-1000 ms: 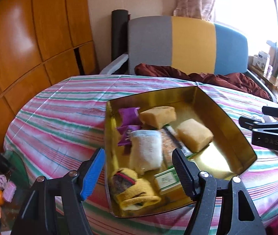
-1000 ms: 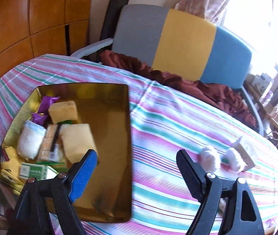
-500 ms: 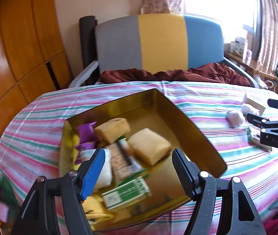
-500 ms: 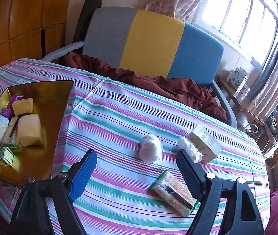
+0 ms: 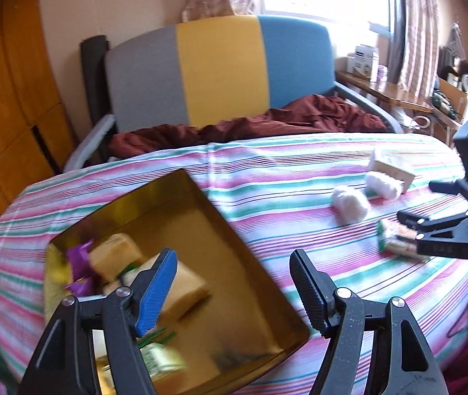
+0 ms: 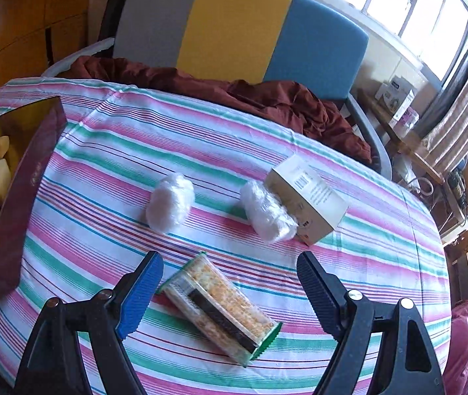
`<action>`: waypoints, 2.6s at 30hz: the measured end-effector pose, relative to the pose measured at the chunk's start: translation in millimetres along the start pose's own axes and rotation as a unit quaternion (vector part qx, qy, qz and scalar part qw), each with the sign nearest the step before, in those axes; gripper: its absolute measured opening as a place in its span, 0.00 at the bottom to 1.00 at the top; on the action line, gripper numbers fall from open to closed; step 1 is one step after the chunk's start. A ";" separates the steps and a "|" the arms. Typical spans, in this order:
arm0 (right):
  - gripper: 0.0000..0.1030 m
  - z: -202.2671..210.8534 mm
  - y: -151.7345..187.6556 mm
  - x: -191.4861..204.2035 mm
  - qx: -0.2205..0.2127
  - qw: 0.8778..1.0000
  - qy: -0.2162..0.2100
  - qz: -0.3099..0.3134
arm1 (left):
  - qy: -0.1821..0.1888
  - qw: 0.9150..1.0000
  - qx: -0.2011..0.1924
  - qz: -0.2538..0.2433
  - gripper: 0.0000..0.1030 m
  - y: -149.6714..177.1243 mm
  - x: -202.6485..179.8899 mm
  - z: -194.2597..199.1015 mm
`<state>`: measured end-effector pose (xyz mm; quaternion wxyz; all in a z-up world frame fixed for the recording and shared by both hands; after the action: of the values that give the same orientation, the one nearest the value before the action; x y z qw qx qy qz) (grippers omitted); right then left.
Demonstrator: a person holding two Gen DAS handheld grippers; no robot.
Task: Organize objects
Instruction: 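Move both grippers back toward the cracker pack and cotton balls, then grasp the wrapped cotton ball with the left gripper while the right grasps the cracker pack, then carry the cotton ball into the gold tray with the left gripper while the right holds the crackers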
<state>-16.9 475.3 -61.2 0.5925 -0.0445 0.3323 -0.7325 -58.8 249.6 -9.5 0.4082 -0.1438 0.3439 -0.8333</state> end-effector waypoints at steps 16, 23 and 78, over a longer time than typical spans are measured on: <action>0.82 -33.2 27.8 -96.8 0.077 0.971 -0.008 -0.224 | 0.115 0.989 0.091 0.013 0.70 -53.9 -93.6 -123.4; 0.82 -39.6 28.0 -99.8 0.089 0.970 -0.008 -0.227 | 0.121 0.985 0.122 0.021 0.70 -61.1 -113.5 -179.2; 0.47 -41.3 35.6 34.5 0.094 0.990 -0.089 0.058 | 0.123 0.986 0.035 -0.110 0.37 91.6 -117.0 -70.9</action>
<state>-16.2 459.5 -123.7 0.6630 -0.0345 0.2100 -0.7178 30.8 333.7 -119.2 0.2732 -0.0626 0.3444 -0.8960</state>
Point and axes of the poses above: each gripper's, at about its wrist camera, not at the fingertips, and z roughly against the way its jaws point, x to its left, y to its underside, the point moved 4 cm from there along -z, roughly the way its jaws point, and after that the axes turned 8 degrees about y, right-handed, at the moved point
